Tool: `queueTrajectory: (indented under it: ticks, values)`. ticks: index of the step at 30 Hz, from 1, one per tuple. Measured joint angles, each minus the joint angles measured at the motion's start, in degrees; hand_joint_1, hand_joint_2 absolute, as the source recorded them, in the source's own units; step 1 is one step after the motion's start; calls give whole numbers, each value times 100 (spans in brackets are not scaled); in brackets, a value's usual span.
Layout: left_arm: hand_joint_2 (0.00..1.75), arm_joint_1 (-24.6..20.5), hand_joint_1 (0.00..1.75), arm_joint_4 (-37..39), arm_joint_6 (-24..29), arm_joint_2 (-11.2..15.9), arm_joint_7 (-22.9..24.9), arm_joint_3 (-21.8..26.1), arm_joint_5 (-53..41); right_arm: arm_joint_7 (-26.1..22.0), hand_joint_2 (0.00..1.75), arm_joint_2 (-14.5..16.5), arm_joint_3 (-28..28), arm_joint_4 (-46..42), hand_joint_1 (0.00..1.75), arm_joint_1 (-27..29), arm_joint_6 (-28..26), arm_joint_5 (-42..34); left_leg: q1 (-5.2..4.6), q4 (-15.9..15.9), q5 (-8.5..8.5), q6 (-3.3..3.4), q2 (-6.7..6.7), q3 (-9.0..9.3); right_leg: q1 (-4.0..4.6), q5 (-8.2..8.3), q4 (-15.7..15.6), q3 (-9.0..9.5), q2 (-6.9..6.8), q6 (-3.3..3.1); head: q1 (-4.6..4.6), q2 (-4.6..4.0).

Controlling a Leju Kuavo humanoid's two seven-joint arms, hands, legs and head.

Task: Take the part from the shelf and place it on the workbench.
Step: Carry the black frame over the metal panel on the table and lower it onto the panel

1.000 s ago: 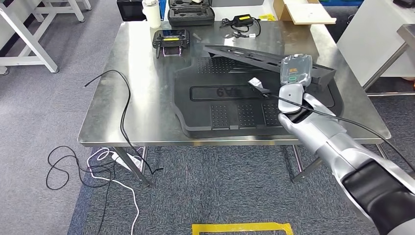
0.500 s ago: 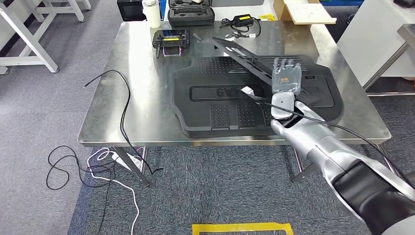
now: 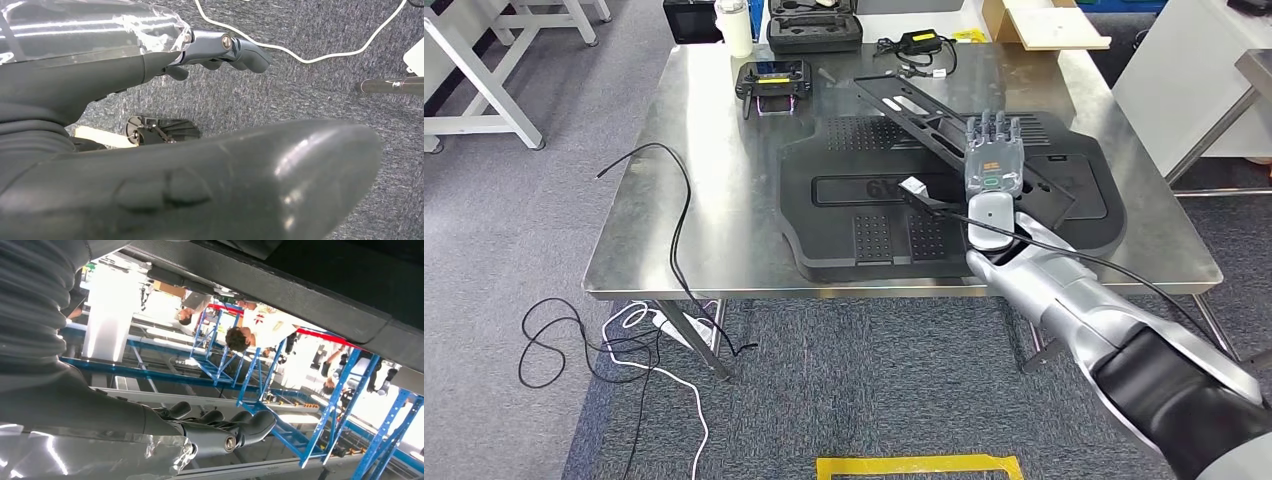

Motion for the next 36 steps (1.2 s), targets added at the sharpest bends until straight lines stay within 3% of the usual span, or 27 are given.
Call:
queueTrajectory:
  ticks: [5, 11, 15, 22, 29, 36]
  values:
    - [0, 2, 0, 0, 0, 0, 1, 0, 0, -41, 175, 28, 43, 73, 0, -2, -243, -277, 0, 0, 0, 0, 0, 0, 0, 0, 0, 1, 0, 0, -1, 0]
    - [0, 13, 0, 0, 0, 0, 1, 0, 0, -342, 175, 93, 47, 81, 0, -15, -478, -1122, 0, 0, 0, 0, -2, 6, 1, 0, 0, 6, 0, 0, 0, 0]
    - [0, 49, 0, 0, 18, 0, -8, 0, 0, -549, 175, 105, 30, -200, 0, -10, -1064, -1749, 0, 1, 0, 0, 2, 15, 0, 0, 0, 9, 1, 0, -1, 0]
    - [0, 112, 0, 0, 83, 0, -20, 0, 0, -680, 175, -56, -377, -1754, 0, 260, -2539, -2427, 1, 1, -1, 0, 4, 23, -1, -1, 0, 14, 2, -1, 0, 0]
    - [0, 115, 0, 0, 94, 0, -78, 0, 0, -1160, 175, -186, -983, -3315, 0, 683, -2678, -2996, 1, 0, -1, -1, 5, 29, -1, -2, -1, 20, 2, -3, -1, 0]
    - [0, 92, 0, 0, 69, 0, -73, -2, 0, -1911, 175, -141, -1685, -4321, 0, 1157, -2678, -2175, 0, 0, -1, -1, 3, 32, -1, -3, -1, 27, 1, -3, -1, 0]
